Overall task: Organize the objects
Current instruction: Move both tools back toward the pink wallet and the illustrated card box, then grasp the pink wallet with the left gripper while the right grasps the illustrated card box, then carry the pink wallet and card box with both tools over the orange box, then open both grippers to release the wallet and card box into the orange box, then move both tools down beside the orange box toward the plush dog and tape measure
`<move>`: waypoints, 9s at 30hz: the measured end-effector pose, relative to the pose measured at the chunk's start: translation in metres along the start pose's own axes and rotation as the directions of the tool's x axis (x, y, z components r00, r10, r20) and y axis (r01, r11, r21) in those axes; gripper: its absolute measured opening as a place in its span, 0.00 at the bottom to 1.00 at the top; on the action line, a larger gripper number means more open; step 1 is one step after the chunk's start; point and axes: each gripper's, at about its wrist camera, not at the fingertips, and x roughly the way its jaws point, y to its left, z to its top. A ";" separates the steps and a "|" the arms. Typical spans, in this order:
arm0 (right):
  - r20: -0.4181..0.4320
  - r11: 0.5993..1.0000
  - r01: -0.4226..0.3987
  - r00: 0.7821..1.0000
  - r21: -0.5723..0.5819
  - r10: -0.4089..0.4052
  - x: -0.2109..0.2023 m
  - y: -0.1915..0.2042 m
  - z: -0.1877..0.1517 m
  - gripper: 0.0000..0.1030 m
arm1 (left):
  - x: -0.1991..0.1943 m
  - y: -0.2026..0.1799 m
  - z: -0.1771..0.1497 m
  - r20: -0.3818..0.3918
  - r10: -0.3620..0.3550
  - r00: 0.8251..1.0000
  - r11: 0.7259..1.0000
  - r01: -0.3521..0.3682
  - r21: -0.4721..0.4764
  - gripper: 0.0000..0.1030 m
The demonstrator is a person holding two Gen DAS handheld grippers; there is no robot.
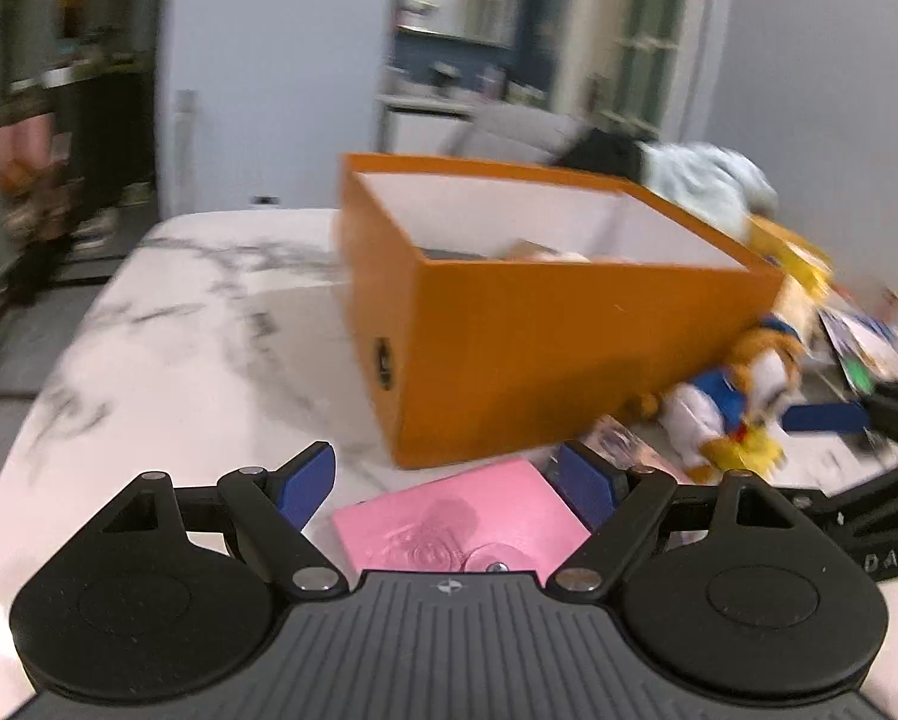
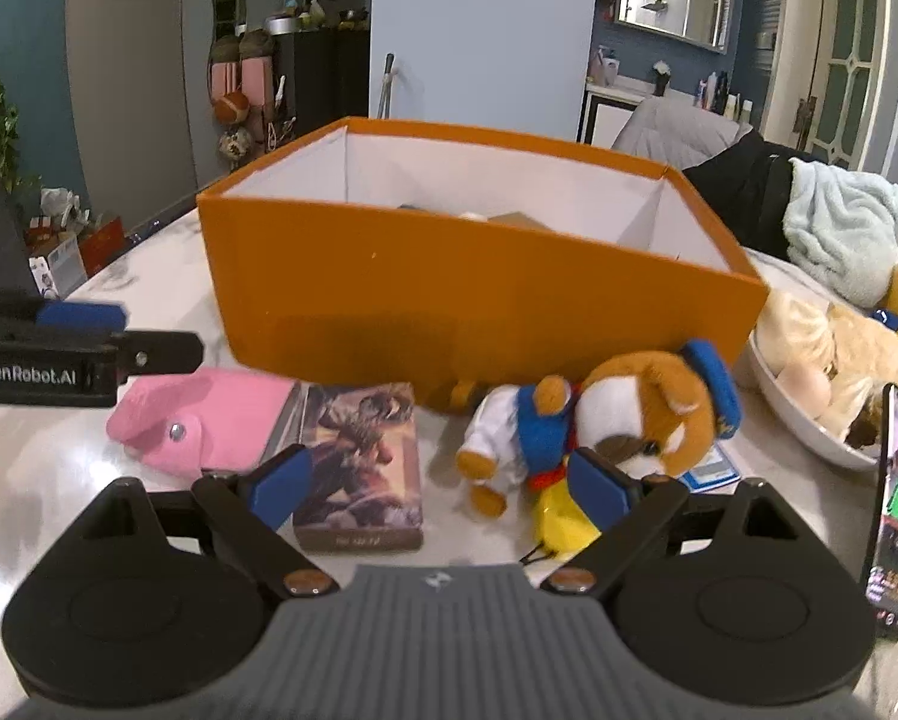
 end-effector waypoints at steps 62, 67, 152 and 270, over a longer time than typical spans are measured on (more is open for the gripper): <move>-0.086 0.997 -0.020 0.996 -0.075 0.014 0.058 0.022 -0.002 0.89 | 0.041 -0.011 -0.010 -0.348 -0.121 0.930 0.915 0.241 0.324 1.00; -0.083 0.997 -0.018 0.996 -0.072 0.012 0.060 0.023 -0.001 0.86 | 0.039 -0.014 -0.011 -0.338 -0.092 0.937 0.934 0.199 0.298 1.00; 0.055 0.998 0.013 0.998 -0.064 -0.009 0.027 -0.046 0.169 0.58 | 0.051 -0.038 0.156 -0.046 0.120 0.992 0.993 -0.119 0.008 0.95; 0.062 0.980 0.020 0.998 0.199 -0.033 -0.017 -0.097 0.007 0.81 | 0.008 -0.117 0.048 -0.077 -0.062 0.995 0.998 0.063 0.015 0.54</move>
